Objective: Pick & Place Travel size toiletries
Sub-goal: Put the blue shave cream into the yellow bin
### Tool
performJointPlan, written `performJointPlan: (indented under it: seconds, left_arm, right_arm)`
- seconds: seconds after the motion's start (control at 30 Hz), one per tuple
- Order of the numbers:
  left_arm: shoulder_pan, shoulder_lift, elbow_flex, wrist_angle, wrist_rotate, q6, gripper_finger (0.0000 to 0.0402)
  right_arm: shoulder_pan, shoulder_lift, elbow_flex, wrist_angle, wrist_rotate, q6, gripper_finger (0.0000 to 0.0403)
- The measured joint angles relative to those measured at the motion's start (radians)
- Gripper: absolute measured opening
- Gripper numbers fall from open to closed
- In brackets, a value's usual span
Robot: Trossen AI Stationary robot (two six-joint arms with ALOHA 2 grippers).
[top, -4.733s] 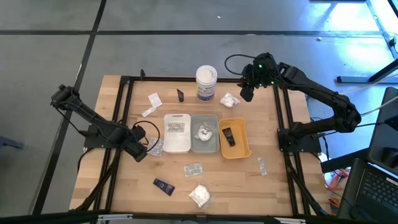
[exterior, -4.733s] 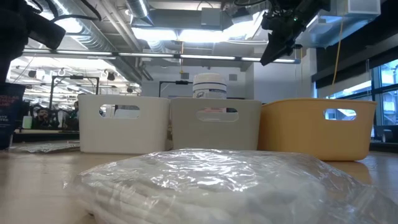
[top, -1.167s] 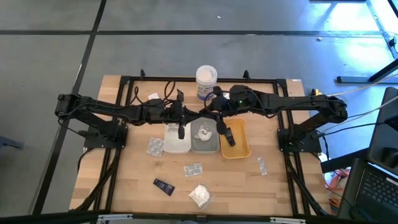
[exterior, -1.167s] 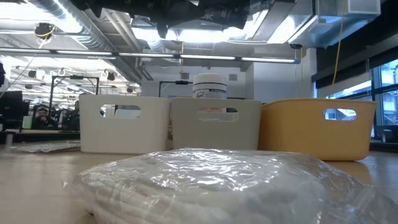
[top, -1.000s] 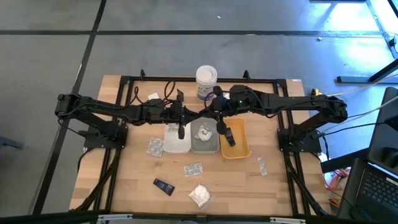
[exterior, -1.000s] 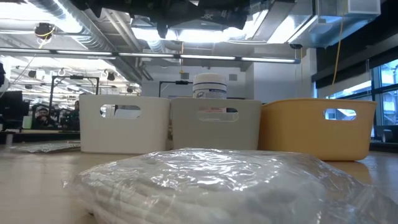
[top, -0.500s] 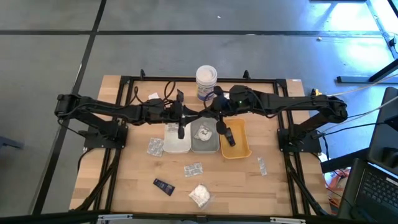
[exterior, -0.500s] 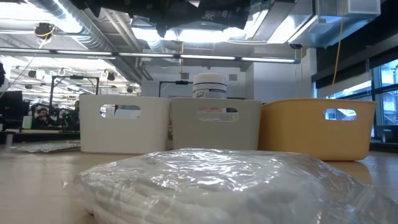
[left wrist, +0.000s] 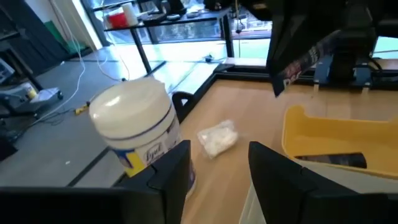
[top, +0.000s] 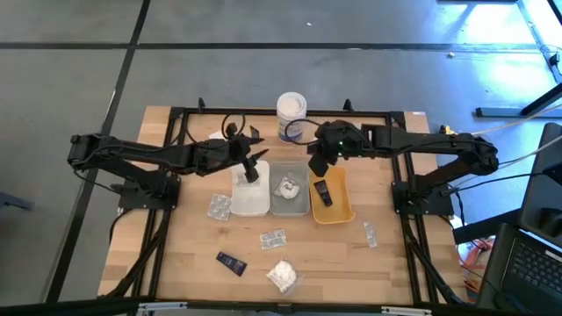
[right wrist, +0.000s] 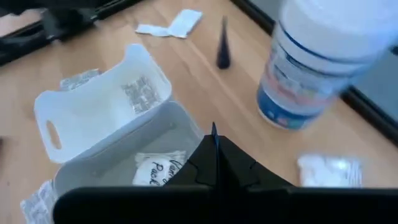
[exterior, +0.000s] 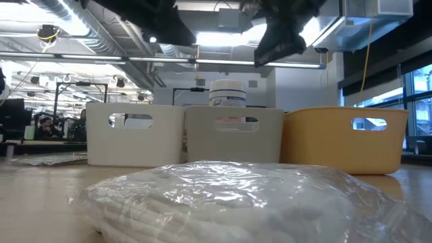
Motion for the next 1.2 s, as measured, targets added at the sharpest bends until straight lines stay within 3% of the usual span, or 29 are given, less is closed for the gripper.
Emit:
performJointPlan:
  seconds: [0.13, 0.4, 0.53, 0.67, 1.0, 1.2]
  left_arm:
    - [0.0, -0.044, -0.059, 0.007, 0.007, -0.014, 0.0145]
    - [0.0, -0.183, -0.253, 0.229, 0.055, -0.016, 0.0131]
    - [0.0, -0.232, -0.286, 0.262, 0.097, -0.027, 0.013]
    - [0.0, -0.247, -0.295, 0.284, 0.129, -0.027, 0.013]
    - [0.0, -0.247, -0.295, 0.284, 0.138, -0.026, 0.0129]
    - [0.0, -0.247, -0.295, 0.281, 0.132, -0.038, 0.013]
  right_arm:
    - [0.054, -0.001, -0.07, 0.0, 0.046, 0.139, 0.0002]
    - [0.217, -0.086, -0.302, 0.122, 0.316, 0.457, 0.0001]
    - [0.291, -0.111, -0.441, 0.204, 0.491, 0.665, 0.0001]
    - [0.334, -0.093, -0.537, 0.299, 0.564, 0.819, 0.0001]
    - [0.419, 0.033, -0.559, 0.312, 0.759, 0.938, 0.0001]
    - [0.465, 0.143, -0.56, 0.281, 0.78, 1.066, 0.0001]
